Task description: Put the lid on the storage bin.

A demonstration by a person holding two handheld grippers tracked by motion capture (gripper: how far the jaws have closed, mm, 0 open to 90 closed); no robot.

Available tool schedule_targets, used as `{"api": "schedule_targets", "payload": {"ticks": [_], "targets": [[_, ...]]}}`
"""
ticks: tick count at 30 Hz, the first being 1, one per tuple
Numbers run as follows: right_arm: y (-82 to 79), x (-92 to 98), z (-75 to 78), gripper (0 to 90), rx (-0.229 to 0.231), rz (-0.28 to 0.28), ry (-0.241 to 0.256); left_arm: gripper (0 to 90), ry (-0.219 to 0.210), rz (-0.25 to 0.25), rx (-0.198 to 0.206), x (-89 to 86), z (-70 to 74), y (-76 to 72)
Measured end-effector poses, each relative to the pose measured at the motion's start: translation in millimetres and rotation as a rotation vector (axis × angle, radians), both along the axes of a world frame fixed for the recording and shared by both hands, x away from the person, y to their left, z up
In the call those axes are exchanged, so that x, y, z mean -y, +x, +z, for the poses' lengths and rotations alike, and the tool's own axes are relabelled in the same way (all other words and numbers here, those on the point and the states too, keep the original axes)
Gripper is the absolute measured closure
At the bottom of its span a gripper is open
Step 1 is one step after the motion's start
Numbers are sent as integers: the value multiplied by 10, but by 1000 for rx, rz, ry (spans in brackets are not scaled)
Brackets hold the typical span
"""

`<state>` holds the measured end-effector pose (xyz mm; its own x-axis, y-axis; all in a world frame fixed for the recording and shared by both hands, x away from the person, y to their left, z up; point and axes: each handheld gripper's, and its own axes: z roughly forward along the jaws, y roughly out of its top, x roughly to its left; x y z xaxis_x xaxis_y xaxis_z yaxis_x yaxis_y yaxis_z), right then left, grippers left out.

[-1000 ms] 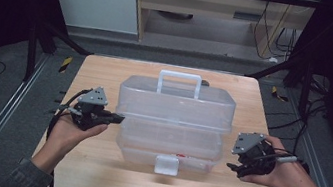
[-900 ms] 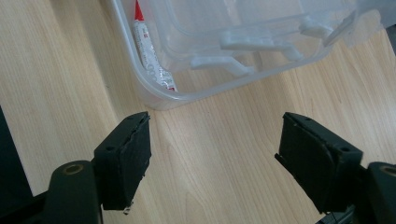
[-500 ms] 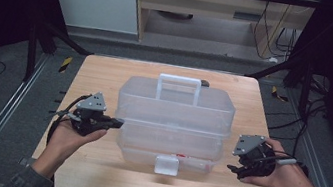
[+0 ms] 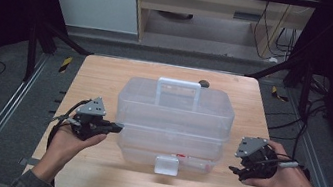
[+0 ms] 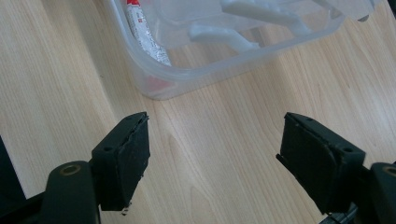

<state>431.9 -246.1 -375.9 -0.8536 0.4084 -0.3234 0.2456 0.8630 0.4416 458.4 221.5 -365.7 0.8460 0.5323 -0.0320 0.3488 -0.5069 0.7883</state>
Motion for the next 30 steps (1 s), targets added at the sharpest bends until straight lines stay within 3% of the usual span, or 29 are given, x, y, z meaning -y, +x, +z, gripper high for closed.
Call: {"api": "schedule_targets", "payload": {"ticks": [17,30], "targets": [[-14,47,-69,236,-8,-16,9,899,-27,29,18,-58,-25,-47],[-18,83,-114,238,-16,-22,15,899,-42,44,1,-115,-148,-75]]}}
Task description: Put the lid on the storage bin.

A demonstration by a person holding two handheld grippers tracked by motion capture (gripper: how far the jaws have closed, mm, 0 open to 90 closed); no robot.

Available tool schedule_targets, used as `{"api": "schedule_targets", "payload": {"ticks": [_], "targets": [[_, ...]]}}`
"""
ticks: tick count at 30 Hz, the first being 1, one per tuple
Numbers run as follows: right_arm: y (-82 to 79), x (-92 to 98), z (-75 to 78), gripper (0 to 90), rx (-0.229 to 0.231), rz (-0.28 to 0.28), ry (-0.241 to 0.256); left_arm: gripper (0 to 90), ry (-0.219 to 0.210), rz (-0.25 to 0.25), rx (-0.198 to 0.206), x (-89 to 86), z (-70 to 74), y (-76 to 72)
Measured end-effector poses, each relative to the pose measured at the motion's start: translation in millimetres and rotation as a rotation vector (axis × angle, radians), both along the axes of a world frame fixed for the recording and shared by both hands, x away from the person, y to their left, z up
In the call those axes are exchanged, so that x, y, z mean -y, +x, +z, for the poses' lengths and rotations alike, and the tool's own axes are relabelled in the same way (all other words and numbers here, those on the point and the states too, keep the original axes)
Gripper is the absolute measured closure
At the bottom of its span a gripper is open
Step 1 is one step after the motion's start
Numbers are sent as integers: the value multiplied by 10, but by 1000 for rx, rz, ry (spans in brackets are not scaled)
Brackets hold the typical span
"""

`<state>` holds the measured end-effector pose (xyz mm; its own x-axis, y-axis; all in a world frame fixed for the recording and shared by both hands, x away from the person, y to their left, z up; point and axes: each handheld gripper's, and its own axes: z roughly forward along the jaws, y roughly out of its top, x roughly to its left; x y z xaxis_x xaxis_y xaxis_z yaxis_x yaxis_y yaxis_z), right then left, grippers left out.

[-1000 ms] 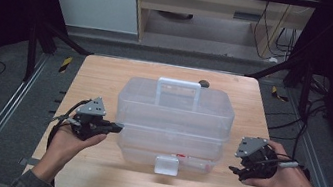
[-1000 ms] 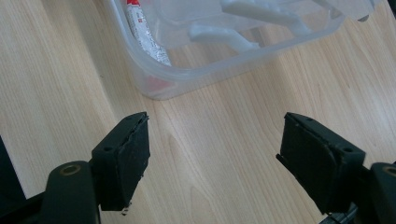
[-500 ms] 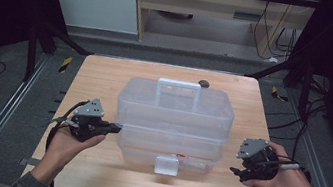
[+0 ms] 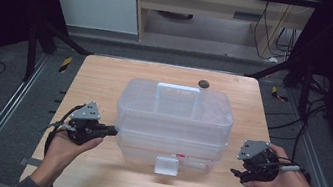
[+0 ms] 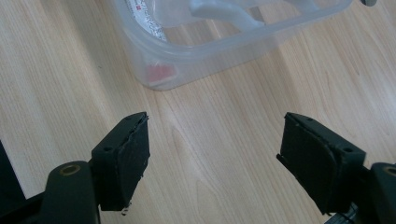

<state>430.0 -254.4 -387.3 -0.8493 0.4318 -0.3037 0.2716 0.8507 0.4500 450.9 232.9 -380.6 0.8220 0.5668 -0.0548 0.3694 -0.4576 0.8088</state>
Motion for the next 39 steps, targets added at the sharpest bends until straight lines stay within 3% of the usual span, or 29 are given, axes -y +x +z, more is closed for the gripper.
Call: {"api": "schedule_targets", "payload": {"ticks": [8,18,39], "targets": [[4,22,-40,238,-3,-6,4,900,2,-2,-30,-22,-148,-56],[17,31,-79,233,-11,-13,4,899,4,-5,-45,-30,-219,-70],[26,53,-129,227,-16,-27,13,899,26,-7,-48,-31,-259,-79]]}}
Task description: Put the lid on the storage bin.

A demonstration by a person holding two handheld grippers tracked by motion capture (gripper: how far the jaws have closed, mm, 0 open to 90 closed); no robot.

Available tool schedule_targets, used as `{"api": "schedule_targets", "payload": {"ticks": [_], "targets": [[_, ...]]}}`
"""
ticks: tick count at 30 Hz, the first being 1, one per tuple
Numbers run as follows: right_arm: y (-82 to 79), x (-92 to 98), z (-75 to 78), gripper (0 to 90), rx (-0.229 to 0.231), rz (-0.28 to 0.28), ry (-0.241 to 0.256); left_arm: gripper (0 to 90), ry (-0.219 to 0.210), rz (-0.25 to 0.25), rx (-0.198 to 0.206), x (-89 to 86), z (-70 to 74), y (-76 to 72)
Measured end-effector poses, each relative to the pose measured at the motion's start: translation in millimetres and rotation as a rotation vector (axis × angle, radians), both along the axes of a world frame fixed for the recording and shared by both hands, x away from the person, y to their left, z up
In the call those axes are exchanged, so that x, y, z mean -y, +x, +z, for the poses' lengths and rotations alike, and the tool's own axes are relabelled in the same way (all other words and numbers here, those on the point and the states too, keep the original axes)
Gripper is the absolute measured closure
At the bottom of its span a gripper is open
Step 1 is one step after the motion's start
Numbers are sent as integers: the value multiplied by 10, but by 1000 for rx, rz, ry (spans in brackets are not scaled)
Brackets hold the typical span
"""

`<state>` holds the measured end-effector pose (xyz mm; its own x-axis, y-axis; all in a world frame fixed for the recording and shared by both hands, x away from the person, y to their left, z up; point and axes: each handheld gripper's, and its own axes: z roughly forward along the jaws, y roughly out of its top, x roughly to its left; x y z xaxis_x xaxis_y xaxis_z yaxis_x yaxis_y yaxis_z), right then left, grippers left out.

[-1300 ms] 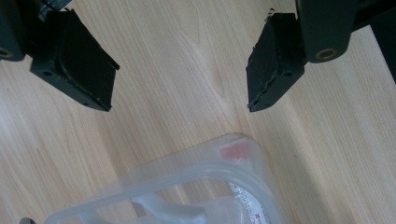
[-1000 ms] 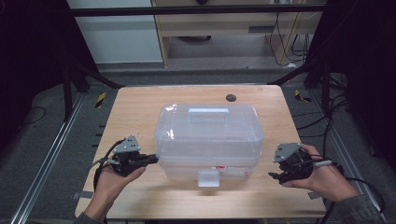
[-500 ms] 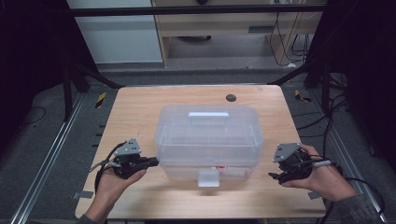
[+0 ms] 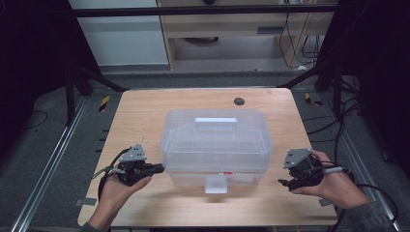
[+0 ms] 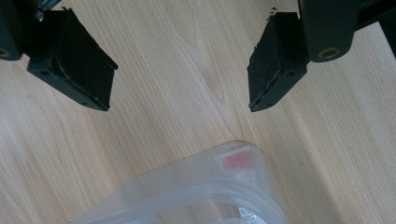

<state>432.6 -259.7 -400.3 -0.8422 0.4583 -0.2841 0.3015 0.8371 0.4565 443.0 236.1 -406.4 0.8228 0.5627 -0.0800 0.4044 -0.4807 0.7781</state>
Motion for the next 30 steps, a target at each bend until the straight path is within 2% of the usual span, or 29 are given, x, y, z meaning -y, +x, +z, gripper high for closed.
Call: {"api": "schedule_targets", "payload": {"ticks": [4,5,6,10,18,20,24,25,26,28,29,30], "targets": [[2,15,1,223,5,-11,0,899,63,14,-9,-72,-47,13],[2,15,1,223,5,-11,0,899,63,14,-9,-72,-47,13],[17,40,2,221,18,-21,-4,899,53,37,-11,-157,-56,33],[56,86,-11,213,29,-57,1,899,18,79,1,-315,-11,75],[172,152,-45,174,68,-131,4,899,58,106,6,-417,3,165],[262,194,-64,164,73,-169,19,899,80,126,5,-469,27,270],[419,252,-106,137,64,-233,50,898,65,174,-22,-573,31,472],[419,252,-106,137,64,-233,50,898,65,174,-22,-573,31,472],[514,276,-133,125,55,-264,65,898,60,199,-36,-618,8,575],[546,283,-143,121,55,-274,66,898,58,207,-45,-640,-8,628],[642,303,-175,119,36,-295,82,899,53,232,-56,-668,-48,721],[671,308,-184,120,35,-302,88,898,67,238,-64,-673,-67,763]]}}
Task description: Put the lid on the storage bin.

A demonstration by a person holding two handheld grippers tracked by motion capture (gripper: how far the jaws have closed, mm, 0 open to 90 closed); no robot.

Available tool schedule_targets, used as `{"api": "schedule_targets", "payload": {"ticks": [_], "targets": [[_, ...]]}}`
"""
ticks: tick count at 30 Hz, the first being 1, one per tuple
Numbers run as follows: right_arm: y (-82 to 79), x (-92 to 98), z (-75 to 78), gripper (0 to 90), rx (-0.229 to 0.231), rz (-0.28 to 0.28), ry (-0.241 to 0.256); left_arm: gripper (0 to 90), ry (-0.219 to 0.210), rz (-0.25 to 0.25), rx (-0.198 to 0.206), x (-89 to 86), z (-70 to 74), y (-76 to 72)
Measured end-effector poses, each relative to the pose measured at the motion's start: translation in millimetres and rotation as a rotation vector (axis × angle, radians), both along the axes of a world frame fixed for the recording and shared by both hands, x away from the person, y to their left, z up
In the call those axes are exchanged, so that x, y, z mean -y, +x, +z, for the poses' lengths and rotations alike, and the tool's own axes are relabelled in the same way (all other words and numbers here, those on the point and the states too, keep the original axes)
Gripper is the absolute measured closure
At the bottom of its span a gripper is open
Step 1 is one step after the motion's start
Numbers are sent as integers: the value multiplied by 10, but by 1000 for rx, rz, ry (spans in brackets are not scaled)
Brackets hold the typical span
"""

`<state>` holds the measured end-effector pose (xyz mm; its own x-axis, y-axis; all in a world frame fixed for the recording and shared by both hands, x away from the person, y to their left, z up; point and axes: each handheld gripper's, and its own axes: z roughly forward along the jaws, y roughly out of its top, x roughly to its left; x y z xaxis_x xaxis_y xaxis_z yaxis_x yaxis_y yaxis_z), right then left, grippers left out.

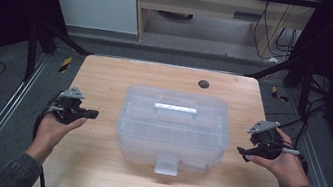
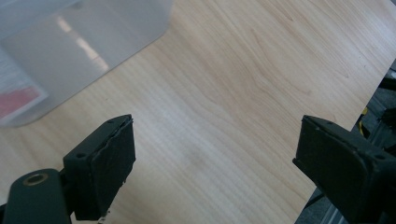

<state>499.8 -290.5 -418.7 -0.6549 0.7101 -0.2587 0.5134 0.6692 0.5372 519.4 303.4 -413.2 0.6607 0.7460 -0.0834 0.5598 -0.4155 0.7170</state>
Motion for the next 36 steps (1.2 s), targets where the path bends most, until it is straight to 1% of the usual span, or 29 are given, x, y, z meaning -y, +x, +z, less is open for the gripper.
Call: {"api": "schedule_targets", "payload": {"ticks": [3,4,5,6,7,8,9,10,11,12,14,15,17,18,19,20,21,22,23,24,25,26,27,29,30,32,33,35,36], "targets": [[116,16,-38,122,-19,-15,20,899,30,15,-12,1,-59,108],[146,21,-49,122,-21,-17,23,899,30,15,-12,1,-59,108],[191,23,-67,121,-30,-26,33,898,46,21,-17,9,-83,149],[228,25,-80,118,-36,-34,34,898,65,25,-24,29,-119,205],[262,23,-96,118,-40,-40,35,898,80,28,-23,41,-135,229],[262,23,-96,118,-40,-40,35,898,80,28,-23,41,-135,229],[297,23,-108,118,-44,-45,36,898,92,28,-31,59,-157,257],[373,20,-146,117,-51,-57,40,897,108,28,-35,79,-192,297],[397,19,-157,117,-57,-63,41,898,119,29,-48,94,-227,331],[397,19,-157,117,-57,-63,41,898,119,29,-48,94,-227,331],[475,18,-202,118,-62,-78,47,897,142,33,-54,103,-271,375],[546,26,-247,120,-67,-95,63,897,150,41,-64,107,-317,422],[613,40,-293,119,-73,-118,84,897,145,56,-63,108,-358,474],[649,50,-317,119,-71,-133,96,893,140,63,-53,107,-376,501],[683,59,-341,118,-67,-150,107,868,138,82,-34,106,-391,524],[716,68,-364,116,-59,-165,115,775,142,109,-13,105,-407,552],[744,73,-383,113,-46,-181,124,642,143,145,8,106,-429,583],[769,72,-404,108,-35,-201,129,528,128,187,20,110,-455,613],[794,73,-426,100,-25,-217,132,407,128,187,20,110,-455,613],[794,73,-426,100,-25,-217,132,407,118,212,29,114,-483,642],[819,73,-448,100,-17,-230,141,333,111,228,36,122,-518,673],[870,78,-496,99,-5,-261,156,225,106,254,51,133,-565,706],[886,81,-514,99,-4,-270,167,192,107,264,55,137,-592,721],[925,90,-565,98,-4,-298,203,130,77,282,53,155,-662,743],[939,97,-589,99,-5,-307,220,117,76,285,50,157,-696,748],[962,105,-642,96,-15,-332,252,111,65,295,52,167,-764,753],[962,105,-642,96,-15,-332,252,107,65,295,52,167,-764,753],[981,114,-707,94,-22,-349,268,106,70,310,57,184,-829,752],[985,112,-746,93,-19,-362,278,105,64,313,52,192,-848,749]]}}
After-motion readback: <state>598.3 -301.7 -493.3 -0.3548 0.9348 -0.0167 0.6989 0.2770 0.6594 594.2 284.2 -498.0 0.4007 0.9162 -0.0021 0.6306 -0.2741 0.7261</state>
